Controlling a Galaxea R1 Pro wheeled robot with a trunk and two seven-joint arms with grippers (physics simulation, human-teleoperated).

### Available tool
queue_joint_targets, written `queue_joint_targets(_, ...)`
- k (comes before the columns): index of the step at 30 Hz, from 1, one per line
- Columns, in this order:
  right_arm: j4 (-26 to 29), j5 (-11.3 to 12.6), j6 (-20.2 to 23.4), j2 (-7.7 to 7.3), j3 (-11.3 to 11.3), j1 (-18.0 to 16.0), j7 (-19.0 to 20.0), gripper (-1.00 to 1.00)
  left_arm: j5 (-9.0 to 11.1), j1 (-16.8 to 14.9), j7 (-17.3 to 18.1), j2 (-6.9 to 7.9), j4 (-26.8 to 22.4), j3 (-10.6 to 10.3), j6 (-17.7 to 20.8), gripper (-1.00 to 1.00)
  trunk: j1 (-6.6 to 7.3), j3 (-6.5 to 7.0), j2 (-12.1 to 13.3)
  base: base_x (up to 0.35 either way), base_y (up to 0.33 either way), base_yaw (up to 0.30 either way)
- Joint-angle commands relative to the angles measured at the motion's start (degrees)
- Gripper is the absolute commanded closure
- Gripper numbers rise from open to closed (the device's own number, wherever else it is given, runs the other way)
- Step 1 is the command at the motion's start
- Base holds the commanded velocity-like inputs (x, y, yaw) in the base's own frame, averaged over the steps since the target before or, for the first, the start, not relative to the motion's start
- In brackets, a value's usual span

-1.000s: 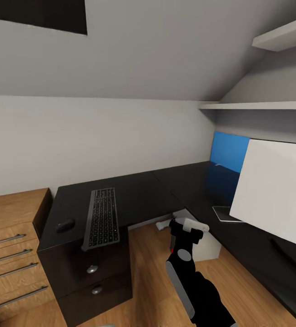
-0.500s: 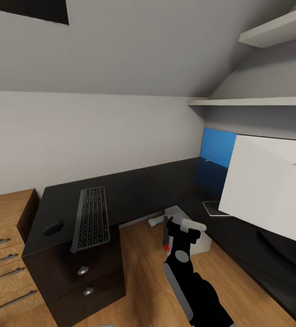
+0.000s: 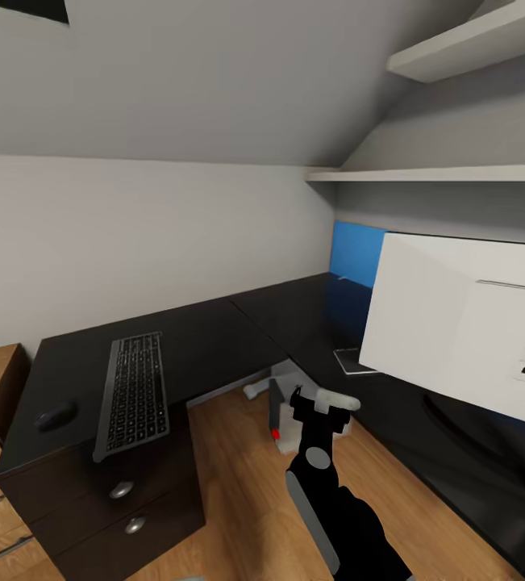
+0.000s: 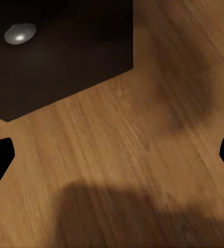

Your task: In the bedroom, organize the workspace by keeping the computer under the desk, ensuring the monitor is on the desk, placing the keyboard on the desk next to the monitor, placing the mouse on the desk next to the keyboard, moving the folder from the swivel chair onto the desk next to the mouse, stacking the notebook on top of the folder with the pen on top of the notebook, and positioning the swivel chair next to the desk.

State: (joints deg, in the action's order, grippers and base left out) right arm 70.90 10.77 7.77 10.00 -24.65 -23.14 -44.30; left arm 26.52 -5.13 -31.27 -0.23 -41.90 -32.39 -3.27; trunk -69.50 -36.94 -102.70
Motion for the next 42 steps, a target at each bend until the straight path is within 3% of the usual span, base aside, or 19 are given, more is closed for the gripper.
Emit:
queue_joint_targets(1,0.1,0.1,0.4,0.00,-0.1,-0.1,-0.3,-1.00,0.6,-0.1,-0.4,0.05,0.0,-0.3,-0.3,-1.00,0.01,-0.11,0.0,0.000,0.000,-0.169)
queue_joint_targets(14,-1.0,0.0,0.3,0.00,-0.2,0.0,0.0,-1.00,0.6,-0.1,-0.4,0.05,0.0,-0.3,-0.3,-1.00,0.01,-0.28,0.0,0.000,0.000,-0.048)
queue_joint_targets(20,-2.5,-0.7,-1.9,0.00,-0.4,0.0,0.2,-1.00,0.6,-0.1,-0.4,0.05,0.0,-0.3,-0.3,-1.00,0.01,-0.28,0.0,0.000,0.000,-0.001)
queue_joint_targets(27,-2.9,-3.7,-3.2,0.00,-5.3,0.0,0.3,-1.00,0.9,-0.1,-0.5,0.04,1.0,0.0,-0.2,-1.00,0.01,-0.28,0.0,0.000,0.000,0.000)
queue_joint_targets(32,-4.0,-5.7,-3.0,0.00,-6.4,-0.5,1.1,-1.00,0.9,-0.1,-0.5,0.05,1.2,0.0,-0.2,-1.00,0.01,-0.28,0.0,0.000,0.000,0.000)
queue_joint_targets(37,-8.5,-6.5,-2.9,0.00,-6.1,-4.9,4.8,-1.00,0.9,-0.1,-0.5,0.05,1.2,0.1,-0.2,-1.00,0.01,-0.28,0.0,0.000,0.000,0.000)
queue_joint_targets(42,-19.4,-6.3,-3.2,0.00,-4.1,-12.8,9.0,-1.00,0.9,-0.1,-0.5,0.10,1.5,0.2,-0.2,-1.00,0.01,-0.28,0.0,0.000,0.000,0.000)
